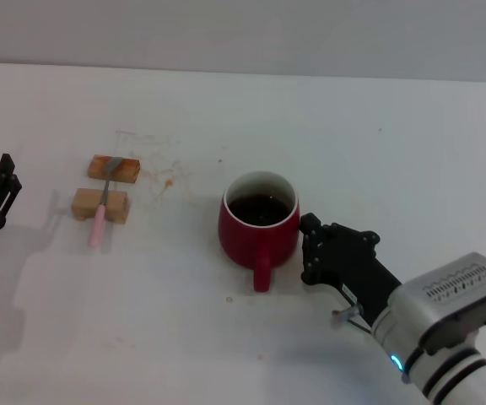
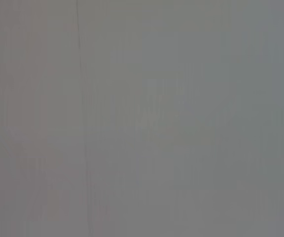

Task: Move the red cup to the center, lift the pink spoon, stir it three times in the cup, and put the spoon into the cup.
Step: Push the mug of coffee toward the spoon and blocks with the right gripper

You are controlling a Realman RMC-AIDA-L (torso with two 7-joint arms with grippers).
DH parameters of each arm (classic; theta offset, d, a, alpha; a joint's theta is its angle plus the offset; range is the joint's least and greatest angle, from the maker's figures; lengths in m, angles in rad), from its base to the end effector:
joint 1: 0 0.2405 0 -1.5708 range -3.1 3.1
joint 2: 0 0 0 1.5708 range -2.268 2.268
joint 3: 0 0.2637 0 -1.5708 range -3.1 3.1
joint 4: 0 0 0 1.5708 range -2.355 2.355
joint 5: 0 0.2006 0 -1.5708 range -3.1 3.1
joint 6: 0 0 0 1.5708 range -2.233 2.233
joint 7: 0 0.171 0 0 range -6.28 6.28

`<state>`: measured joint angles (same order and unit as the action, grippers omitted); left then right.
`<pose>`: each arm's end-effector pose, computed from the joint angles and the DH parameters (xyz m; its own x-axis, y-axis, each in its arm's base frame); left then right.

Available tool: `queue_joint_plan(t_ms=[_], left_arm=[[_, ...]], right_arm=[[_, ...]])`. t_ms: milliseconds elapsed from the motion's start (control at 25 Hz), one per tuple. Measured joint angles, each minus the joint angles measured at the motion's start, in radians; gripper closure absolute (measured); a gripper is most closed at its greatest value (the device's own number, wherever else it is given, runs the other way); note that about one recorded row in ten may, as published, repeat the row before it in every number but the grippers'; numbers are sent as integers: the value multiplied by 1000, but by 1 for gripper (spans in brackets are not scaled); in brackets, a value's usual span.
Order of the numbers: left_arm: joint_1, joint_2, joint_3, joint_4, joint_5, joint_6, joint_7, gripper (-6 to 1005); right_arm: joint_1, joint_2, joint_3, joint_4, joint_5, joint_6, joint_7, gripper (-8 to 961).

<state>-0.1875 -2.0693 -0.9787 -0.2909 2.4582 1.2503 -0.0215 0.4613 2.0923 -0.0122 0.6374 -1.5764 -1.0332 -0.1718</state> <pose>-0.3554 0.2891 -0.0051 0.7585 -0.0647 0.6484 0.6464 -0.0505 -0.7613 0.2421 0.2820 -0.1568 0.6749 -0.2318 -0.7006 -0.7087 -0.4682 -0.5278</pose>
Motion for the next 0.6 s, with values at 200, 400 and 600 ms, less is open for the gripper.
queue_joint_plan(t_ms=[200, 400, 600], left_arm=[[-1, 0, 0, 4, -1, -2, 0, 153], [-1, 0, 0, 4, -1, -3, 0, 153], [-2, 0, 0, 6, -1, -3, 0, 154]], right_arm=[[15, 0, 33, -9, -1, 47, 0, 952], [-22, 0, 29, 0, -13, 8, 0, 952], [-65, 0, 27, 17, -42, 6, 0, 952]])
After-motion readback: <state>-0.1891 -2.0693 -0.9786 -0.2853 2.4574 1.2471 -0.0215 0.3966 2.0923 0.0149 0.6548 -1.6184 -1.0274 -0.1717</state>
